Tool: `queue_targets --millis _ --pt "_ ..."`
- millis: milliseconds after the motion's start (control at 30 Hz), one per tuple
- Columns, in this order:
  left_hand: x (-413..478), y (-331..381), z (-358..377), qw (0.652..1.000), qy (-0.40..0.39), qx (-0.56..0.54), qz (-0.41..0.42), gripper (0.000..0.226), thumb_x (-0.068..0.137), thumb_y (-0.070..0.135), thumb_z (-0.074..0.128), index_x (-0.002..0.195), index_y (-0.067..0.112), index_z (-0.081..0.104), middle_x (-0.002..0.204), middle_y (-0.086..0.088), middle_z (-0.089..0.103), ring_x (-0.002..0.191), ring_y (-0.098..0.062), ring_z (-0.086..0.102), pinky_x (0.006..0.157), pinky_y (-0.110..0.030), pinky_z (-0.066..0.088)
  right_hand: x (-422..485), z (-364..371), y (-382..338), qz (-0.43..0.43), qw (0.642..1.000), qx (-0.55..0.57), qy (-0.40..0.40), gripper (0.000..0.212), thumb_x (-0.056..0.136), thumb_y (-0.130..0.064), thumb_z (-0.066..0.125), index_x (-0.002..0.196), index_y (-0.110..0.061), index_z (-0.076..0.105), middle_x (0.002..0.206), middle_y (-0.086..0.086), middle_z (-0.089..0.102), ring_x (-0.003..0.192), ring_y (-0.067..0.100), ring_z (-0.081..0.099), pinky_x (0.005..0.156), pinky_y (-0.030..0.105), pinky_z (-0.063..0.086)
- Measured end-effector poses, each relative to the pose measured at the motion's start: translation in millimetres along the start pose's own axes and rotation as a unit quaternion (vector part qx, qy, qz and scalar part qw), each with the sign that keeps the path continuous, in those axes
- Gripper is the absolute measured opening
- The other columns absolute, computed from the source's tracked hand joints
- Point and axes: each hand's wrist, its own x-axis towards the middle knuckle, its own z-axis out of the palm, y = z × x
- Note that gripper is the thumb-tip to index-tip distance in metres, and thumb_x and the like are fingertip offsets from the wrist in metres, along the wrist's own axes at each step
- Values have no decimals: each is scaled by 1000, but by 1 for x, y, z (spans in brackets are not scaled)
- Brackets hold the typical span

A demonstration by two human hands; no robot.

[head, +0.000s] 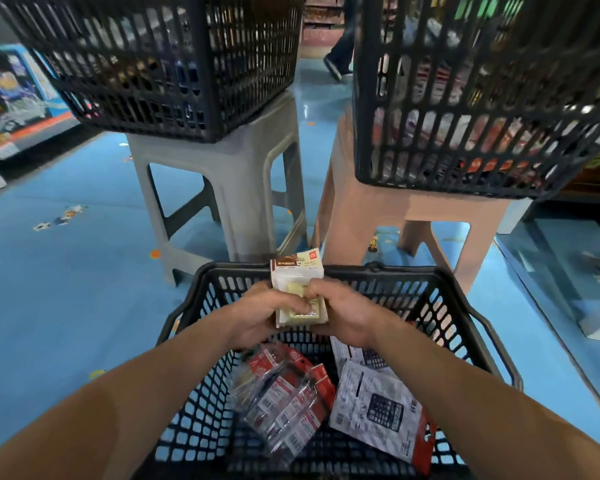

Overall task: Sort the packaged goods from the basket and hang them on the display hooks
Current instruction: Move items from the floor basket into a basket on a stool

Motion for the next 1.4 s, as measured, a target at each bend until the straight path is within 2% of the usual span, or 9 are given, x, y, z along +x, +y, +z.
queue_targets --millis 100,200,267,733,967,1133,1200,1333,1400 --pt "-17 28 1 1000 5 -3 -19 48 78 -10 72 123 6 69 118 -18 74 107 -30 72 89 -38 56 -11 14 -18 -11 1000 21 15 44 89 -12 54 132 -17 62 117 9 72 98 21 70 80 32 56" --pt "-41 63 2 999 10 1 -40 56 73 -4 80 127 8 68 124 -17 72 119 -34 67 108 -48 48 -25 29 -48 7 998 49 26 59 74 -20 68 133 -19 63 126 10 72 118 31 67 108 50 49" --pt "-59 92 5 999 -4 8 -51 63 72 4 85 132 9 65 130 -17 69 125 -36 63 117 -54 40 -39 41 -77 25 998 49 27 62 72 -23 72 133 -18 63 127 10 71 122 33 65 112 54 45" --pt "-199 362 81 990 12 1 -139 74 49 11 77 123 13 71 121 -16 73 121 -38 64 102 -45 49 -185 118 -335 88 992 77 41 72 67 -19 74 136 -25 58 128 8 70 122 33 64 109 53 49" --pt "-244 487 94 981 -26 46 -185 46 85 -8 74 126 12 70 122 -7 74 124 -28 64 114 -43 45 -226 136 -441 99 992 80 13 80 61 -17 83 136 -17 56 128 13 70 119 33 66 107 54 50" --pt "-241 565 89 974 -29 126 -185 38 91 14 77 128 20 67 121 -6 75 118 -30 67 108 -44 49 -229 136 -519 54 996 63 -9 76 65 -24 84 136 -20 59 126 9 71 116 28 68 96 43 56" --pt "-237 595 85 977 -15 129 -168 39 91 12 77 129 19 66 121 -4 75 119 -28 67 112 -47 47 -223 138 -547 36 997 64 -15 80 64 -25 85 138 -20 56 130 10 69 122 31 64 107 50 50" --pt "-223 646 71 987 10 113 -114 37 94 -1 69 129 9 65 105 -1 79 94 -15 75 82 -29 61 -191 143 -594 5 998 69 -2 74 69 -19 83 137 -18 55 131 10 68 126 31 62 114 52 44" --pt "-208 664 55 990 21 99 -94 36 94 -6 64 125 11 67 107 -3 79 96 -18 75 79 -28 59 -165 145 -611 -12 996 88 15 60 79 -6 75 136 -14 56 128 13 69 122 33 64 111 50 47"
